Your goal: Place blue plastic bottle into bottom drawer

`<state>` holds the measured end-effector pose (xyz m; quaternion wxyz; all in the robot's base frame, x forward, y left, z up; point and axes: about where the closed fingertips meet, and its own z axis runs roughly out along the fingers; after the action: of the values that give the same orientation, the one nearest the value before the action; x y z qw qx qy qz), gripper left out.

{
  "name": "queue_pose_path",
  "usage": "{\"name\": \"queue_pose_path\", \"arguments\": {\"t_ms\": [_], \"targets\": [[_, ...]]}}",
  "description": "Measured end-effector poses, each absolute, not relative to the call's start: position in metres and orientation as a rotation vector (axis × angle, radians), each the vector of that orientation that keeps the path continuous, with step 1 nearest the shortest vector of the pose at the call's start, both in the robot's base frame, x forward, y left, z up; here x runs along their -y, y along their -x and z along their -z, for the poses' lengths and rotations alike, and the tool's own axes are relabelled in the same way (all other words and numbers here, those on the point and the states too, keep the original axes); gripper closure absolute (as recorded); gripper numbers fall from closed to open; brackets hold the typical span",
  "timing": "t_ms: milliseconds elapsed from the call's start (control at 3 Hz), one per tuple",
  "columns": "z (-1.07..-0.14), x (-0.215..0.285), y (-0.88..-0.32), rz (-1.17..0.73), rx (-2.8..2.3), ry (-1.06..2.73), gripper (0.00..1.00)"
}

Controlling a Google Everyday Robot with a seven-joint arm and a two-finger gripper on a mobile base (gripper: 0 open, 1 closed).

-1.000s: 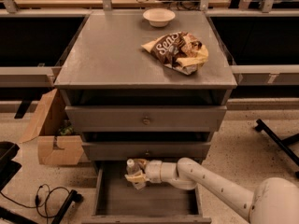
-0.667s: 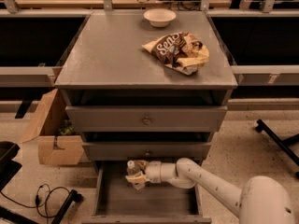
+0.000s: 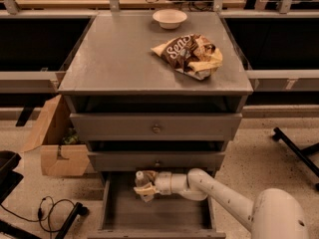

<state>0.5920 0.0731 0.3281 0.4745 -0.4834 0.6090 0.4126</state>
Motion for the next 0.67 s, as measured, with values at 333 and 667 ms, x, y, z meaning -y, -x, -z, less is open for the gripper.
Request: {"name": "queue_pose_path", "arguments": {"t_ms": [333,667], "targets": [[-0.308,-0.081,-0.592,-1.040,-1.424,1.179,1.00],[-0.282,-0.089,-0.592,-1.085,-1.337,1.186,1.00]]}}
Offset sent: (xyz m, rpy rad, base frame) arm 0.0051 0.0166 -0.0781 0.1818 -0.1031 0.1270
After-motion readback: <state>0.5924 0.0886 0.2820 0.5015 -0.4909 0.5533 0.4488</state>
